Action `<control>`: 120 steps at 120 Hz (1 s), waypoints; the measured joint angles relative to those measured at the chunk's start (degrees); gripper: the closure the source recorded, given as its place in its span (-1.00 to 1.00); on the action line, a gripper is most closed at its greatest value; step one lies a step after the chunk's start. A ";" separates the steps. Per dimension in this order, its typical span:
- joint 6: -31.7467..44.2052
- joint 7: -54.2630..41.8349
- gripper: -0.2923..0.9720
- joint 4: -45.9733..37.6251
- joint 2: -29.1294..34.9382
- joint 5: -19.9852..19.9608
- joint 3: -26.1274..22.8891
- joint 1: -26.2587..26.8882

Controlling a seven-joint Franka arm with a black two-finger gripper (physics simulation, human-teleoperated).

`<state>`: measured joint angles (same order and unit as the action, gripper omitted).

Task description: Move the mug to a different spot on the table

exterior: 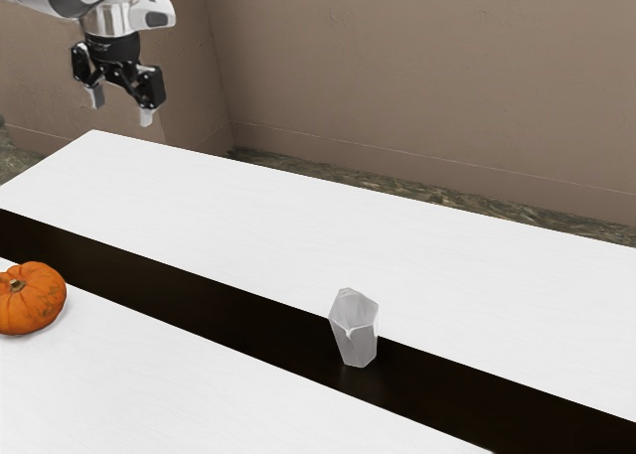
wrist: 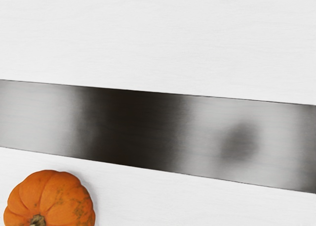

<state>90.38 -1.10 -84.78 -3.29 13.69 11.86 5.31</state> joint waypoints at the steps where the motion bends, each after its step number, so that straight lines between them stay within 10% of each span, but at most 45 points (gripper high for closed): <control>1: 0.00 -0.01 -0.54 -0.01 0.00 0.01 0.00 0.10; 50: 0.23 0.23 -0.54 0.32 -0.08 -0.01 -0.24 -0.53; 120: 16.11 20.66 -0.54 0.90 -18.92 -19.62 -3.15 1.70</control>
<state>106.50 19.55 -83.87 -22.20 -5.93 8.71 7.01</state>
